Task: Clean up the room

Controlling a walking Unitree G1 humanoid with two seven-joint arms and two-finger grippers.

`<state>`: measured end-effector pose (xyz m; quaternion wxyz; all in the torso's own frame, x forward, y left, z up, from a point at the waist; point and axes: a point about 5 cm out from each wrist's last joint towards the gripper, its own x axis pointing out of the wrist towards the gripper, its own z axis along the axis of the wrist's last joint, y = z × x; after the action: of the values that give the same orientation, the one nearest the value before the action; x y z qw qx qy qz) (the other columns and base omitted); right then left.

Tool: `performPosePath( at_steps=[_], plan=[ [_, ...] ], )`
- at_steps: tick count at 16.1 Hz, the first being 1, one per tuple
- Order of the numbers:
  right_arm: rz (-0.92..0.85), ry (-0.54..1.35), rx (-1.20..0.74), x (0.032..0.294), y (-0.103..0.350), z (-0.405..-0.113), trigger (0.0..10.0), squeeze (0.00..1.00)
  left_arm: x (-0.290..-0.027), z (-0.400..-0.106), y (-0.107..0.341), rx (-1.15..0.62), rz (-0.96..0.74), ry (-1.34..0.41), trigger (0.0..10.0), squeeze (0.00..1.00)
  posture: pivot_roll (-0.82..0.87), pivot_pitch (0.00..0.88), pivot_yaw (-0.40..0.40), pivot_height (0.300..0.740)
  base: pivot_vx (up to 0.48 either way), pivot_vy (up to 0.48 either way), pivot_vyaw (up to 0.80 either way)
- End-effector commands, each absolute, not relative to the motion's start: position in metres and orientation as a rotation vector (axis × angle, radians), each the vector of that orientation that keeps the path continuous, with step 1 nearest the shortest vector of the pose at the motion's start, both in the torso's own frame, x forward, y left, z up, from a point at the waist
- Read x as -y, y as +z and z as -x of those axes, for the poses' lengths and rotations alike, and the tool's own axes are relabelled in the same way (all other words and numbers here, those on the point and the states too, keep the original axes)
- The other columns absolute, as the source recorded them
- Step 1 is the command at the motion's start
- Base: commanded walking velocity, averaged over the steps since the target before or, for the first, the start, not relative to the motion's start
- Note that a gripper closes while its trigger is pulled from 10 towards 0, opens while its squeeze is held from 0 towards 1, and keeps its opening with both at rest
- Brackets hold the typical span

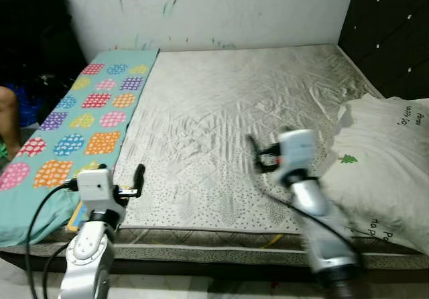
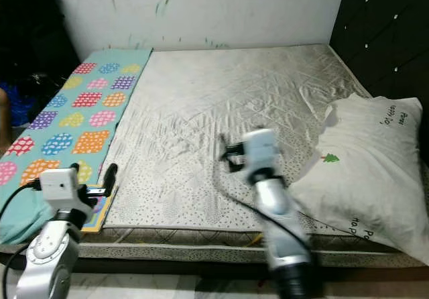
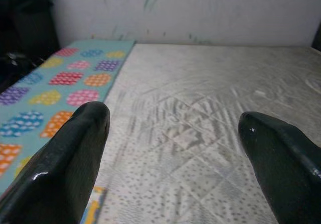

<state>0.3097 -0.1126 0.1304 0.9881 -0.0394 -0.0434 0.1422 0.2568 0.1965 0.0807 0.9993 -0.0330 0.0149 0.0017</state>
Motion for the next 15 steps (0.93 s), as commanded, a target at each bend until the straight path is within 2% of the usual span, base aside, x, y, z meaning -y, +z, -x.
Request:
performPosePath(
  at_steps=[1,5,6,8,10,15],
  plan=[
    [0.075,0.327,0.104,0.109,0.135,-0.308,10.0,0.00,-0.196,-0.256,0.084,-0.026,0.052,0.006,10.0,0.00,-0.09,0.010,0.049,0.740,0.000,0.000,0.00],
    [0.058,0.197,0.000,0.156,0.106,-0.278,10.0,0.00,-0.199,-0.241,0.084,-0.022,0.094,0.044,10.0,0.00,-0.09,0.027,-0.003,0.740,0.000,0.000,0.00],
    [0.028,0.119,-0.042,0.173,0.098,-0.268,10.0,0.00,-0.202,-0.237,0.084,-0.023,0.096,0.062,10.0,0.00,-0.09,0.030,-0.004,0.740,0.000,0.000,0.00],
    [0.045,0.046,-0.072,0.190,0.093,-0.250,10.0,0.00,-0.203,-0.231,0.081,-0.038,0.112,0.079,10.0,0.00,-0.11,0.035,-0.002,0.740,0.000,0.000,0.00],
    [0.048,0.057,-0.076,0.189,0.093,-0.245,10.0,0.00,-0.197,-0.234,0.082,-0.042,0.132,0.061,10.0,0.00,-0.13,0.029,0.000,0.740,0.000,0.000,0.00],
    [0.024,0.105,-0.049,0.171,0.100,-0.260,10.0,0.00,-0.190,-0.240,0.083,-0.039,0.144,0.058,10.0,0.00,-0.11,0.013,-0.008,0.740,0.000,0.000,0.00]
  ],
)
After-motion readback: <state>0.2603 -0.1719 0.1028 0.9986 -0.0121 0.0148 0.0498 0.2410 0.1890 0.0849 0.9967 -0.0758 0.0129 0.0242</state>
